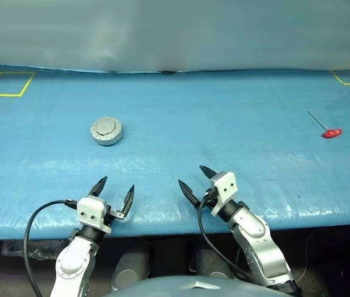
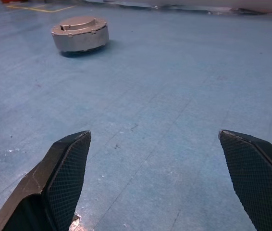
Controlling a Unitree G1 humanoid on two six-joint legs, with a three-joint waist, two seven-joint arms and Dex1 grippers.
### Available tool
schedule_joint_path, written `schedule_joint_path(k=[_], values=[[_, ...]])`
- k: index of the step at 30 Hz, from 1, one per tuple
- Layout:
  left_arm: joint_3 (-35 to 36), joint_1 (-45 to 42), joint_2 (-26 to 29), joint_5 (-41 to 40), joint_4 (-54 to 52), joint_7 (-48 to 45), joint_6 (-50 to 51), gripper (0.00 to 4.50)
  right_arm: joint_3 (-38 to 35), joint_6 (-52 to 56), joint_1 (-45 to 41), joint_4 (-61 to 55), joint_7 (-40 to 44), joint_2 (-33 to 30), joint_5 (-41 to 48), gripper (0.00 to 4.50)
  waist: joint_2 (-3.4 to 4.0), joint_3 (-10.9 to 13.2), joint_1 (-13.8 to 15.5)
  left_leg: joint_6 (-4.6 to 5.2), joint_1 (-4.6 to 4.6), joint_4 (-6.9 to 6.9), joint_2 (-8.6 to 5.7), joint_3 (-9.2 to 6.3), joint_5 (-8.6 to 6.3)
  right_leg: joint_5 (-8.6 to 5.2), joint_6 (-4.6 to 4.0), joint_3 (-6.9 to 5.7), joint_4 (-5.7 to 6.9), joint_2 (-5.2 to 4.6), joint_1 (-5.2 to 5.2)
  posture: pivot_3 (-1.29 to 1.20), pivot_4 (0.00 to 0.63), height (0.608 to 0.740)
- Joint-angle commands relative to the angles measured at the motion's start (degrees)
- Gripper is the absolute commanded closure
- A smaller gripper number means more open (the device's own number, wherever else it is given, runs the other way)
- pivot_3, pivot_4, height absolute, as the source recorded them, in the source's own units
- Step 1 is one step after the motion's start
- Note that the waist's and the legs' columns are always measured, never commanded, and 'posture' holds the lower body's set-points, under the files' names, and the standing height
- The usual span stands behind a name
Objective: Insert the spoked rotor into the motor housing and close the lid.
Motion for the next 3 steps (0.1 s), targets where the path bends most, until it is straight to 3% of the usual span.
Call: schedule_joint_path(k=[1, 3], values=[[0.6, -0.2, -0.2, -0.5, -0.2, -0.1, -1.5, 0.02, 0.0, -1.4, -0.1, -1.3, 0.3, -0.1, 0.0, 0.00, 0.00, 0.0, 0.0, 0.00, 0.00, 0.00, 0.00, 0.00, 0.00, 0.00, 0.00, 0.00, 0.00, 0.00, 0.00, 0.00, 0.150, 0.740], [0.6, -0.2, -0.2, -0.5, 0.0, -0.2, -1.6, 0.02, 0.3, -1.4, -0.2, -1.1, 0.3, -0.2, -0.3, 0.00, 0.00, 0.0, 0.0, 0.00, 0.00, 0.01, 0.00, 0.00, 0.00, 0.00, 0.00, 0.00, 0.00, 0.00, 0.01, 0.00, 0.150, 0.740]])
